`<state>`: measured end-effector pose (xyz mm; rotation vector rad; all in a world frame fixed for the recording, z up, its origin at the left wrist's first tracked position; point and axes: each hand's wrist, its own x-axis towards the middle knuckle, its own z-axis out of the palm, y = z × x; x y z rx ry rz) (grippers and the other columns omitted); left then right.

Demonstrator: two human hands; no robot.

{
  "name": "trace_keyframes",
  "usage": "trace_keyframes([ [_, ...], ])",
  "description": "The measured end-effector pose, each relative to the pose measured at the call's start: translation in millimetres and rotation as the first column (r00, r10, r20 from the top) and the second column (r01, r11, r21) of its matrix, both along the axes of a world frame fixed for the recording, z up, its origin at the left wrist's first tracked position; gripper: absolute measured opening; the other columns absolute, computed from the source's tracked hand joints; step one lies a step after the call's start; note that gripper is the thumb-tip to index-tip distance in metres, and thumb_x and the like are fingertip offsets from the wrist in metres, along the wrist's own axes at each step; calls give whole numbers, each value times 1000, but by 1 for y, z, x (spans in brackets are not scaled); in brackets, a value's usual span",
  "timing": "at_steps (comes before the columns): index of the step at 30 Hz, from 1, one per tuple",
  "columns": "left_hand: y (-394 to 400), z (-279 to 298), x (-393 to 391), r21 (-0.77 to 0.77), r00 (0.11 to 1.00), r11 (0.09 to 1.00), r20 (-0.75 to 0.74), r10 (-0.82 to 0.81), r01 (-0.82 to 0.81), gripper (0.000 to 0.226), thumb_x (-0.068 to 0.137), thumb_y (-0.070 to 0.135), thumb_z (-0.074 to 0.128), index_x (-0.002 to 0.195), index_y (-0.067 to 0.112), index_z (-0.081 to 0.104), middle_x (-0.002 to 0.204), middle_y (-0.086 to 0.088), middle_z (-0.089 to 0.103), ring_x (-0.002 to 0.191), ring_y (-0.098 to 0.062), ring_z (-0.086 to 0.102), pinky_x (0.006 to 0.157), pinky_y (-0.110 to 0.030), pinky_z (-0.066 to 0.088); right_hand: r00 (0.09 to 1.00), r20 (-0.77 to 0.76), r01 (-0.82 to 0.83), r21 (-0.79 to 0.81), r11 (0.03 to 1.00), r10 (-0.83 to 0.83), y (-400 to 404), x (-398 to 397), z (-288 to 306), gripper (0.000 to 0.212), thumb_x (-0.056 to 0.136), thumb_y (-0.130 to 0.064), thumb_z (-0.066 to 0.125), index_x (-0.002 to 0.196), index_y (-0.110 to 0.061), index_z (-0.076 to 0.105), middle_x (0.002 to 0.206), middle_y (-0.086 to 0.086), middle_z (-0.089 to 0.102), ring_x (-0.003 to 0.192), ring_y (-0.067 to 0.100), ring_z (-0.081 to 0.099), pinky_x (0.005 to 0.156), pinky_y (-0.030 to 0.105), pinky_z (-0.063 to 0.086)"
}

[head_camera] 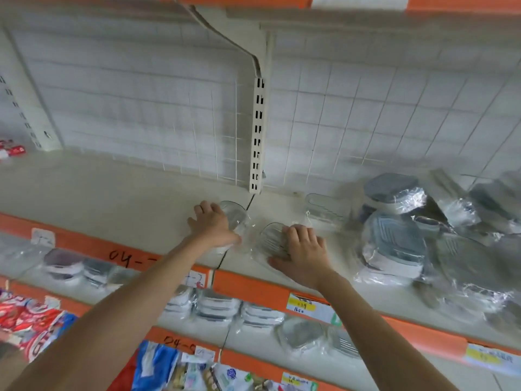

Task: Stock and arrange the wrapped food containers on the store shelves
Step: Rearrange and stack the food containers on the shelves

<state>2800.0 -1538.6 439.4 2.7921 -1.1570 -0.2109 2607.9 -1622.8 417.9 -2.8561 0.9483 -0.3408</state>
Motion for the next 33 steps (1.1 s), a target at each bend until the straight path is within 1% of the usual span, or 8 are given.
trace_keyframes([
  [3,-9,0,1,-21,990,993,-77,116,-118,112,58,53,81,139,-1,24,136,-15,23,127,-32,25,98,-42,32,998,61,-15,-37,999,17,-4,-2,-8,71,81,-61,51,135,-20,33,136,-1,35,125,21,31,100,37,25],
  [7,-6,-12,-7,-135,983,974,-10,184,-184,105,55,55,82,133,5,32,131,-14,30,123,-32,30,96,-40,34,979,205,-5,-57,998,16,-6,0,-20,67,76,-57,56,130,-20,40,131,-2,41,121,21,35,96,35,23],
  [10,7,-15,-25,-292,982,946,81,172,-142,105,53,50,84,133,8,30,127,-12,30,120,-31,28,98,-39,30,966,256,-5,-43,999,16,-7,0,-22,68,76,-53,58,132,-19,41,134,0,42,123,22,36,96,35,21],
  [15,37,-11,-60,-405,950,914,286,122,5,102,60,38,84,140,8,28,129,-11,31,120,-29,29,99,-34,26,950,310,-72,66,995,48,0,-11,-9,80,75,-54,65,140,-19,32,138,-1,38,128,20,31,102,34,19],
  [22,104,11,-99,-633,922,759,368,121,153,101,57,36,86,138,-1,36,124,-21,40,115,-36,36,99,-41,30,877,457,-115,-107,988,151,51,-56,23,85,64,-42,77,136,-15,43,134,3,44,122,25,39,96,34,20],
  [27,184,-46,-137,-515,967,844,254,-19,152,108,57,44,85,142,3,31,129,-17,36,120,-34,33,105,-43,29,949,285,-117,-89,989,138,126,-118,-17,85,66,-49,74,136,-13,43,137,3,42,124,25,38,97,33,20],
  [30,210,-93,-169,-269,982,947,117,-148,175,106,64,48,79,145,9,22,134,-9,30,123,-28,29,104,-39,32,992,38,-119,-16,993,119,161,-163,-63,86,73,-54,66,142,-17,30,145,-1,30,131,20,27,103,31,14],
  [33,211,-127,-202,-95,966,962,48,-252,256,105,67,48,74,147,12,16,137,-6,28,126,-25,28,103,-33,28,995,-80,-44,86,995,51,177,-208,-102,87,73,-55,65,144,-23,24,145,-5,27,132,17,24,105,29,12],
])
